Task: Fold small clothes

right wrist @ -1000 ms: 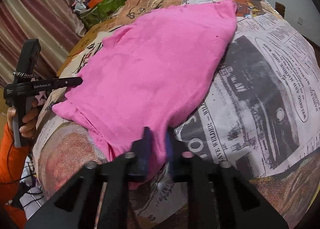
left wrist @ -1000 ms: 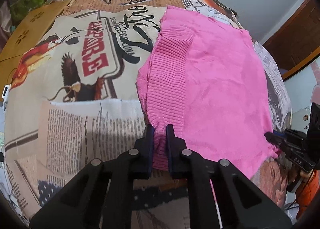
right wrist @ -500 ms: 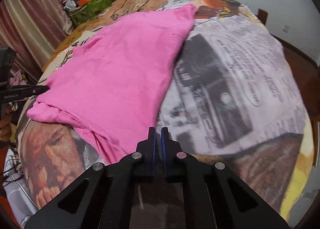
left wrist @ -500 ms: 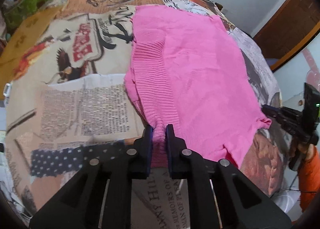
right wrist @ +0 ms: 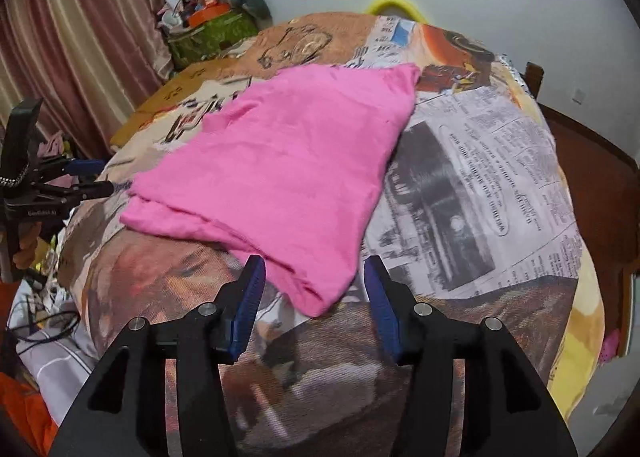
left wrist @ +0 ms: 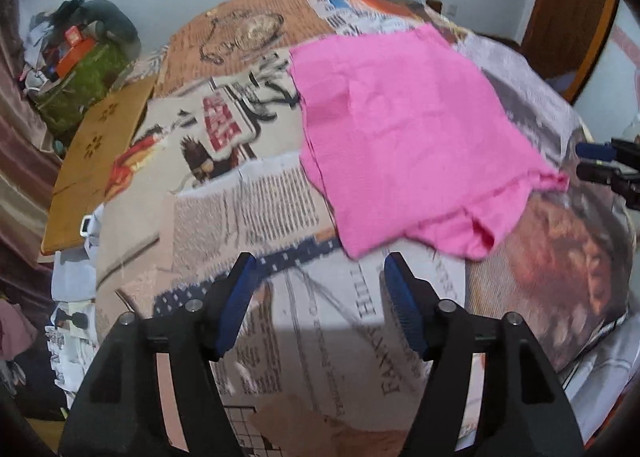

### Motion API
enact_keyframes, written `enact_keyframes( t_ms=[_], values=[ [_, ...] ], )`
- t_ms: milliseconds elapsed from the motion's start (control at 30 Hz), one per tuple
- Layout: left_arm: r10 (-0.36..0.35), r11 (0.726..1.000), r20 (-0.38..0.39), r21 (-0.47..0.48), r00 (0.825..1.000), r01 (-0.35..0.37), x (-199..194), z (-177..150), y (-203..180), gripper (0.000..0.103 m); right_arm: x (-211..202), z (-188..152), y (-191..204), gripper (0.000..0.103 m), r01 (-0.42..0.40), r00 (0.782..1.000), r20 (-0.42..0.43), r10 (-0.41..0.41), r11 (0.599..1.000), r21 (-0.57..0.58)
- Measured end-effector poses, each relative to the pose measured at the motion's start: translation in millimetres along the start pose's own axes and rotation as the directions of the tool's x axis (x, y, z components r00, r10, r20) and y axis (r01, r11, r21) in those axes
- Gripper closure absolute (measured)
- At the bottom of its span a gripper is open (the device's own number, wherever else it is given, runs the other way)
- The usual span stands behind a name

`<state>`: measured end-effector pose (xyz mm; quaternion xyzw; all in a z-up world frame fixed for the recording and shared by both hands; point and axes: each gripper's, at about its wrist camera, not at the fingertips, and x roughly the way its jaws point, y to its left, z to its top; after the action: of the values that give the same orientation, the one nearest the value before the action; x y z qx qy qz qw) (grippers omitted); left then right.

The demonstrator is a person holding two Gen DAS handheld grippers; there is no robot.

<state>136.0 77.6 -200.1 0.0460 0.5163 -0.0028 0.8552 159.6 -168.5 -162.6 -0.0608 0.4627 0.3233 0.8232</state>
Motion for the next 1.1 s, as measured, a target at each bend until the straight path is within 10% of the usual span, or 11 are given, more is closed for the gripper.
enact_keyframes(
  t_ms=[567,733,900,1100],
  values=[
    [-0.032,0.987,-0.012,0.156,0.999,0.034,33,27,-41,0.035,44,-3,15,0.055,-0.02,0.995,-0.099,0.014,0.998,-0.063],
    [-0.076,0.984,-0.005,0.164,0.997,0.076,37,32,-47,0.074,47,0,18,0.055,0.004,0.996,-0.089,-0.012,0.996,-0.087],
    [-0.055,0.982,0.015,0.183,0.998,0.052,40,33,-57,0.086,49,1,16,0.055,0.006,0.996,-0.093,-0.016,0.995,-0.104],
    [-0.077,0.988,0.02,0.135,0.997,0.074,33,40,-48,0.091,49,2,12,0.093,-0.02,0.995,-0.094,0.013,0.998,-0.065]
  ],
)
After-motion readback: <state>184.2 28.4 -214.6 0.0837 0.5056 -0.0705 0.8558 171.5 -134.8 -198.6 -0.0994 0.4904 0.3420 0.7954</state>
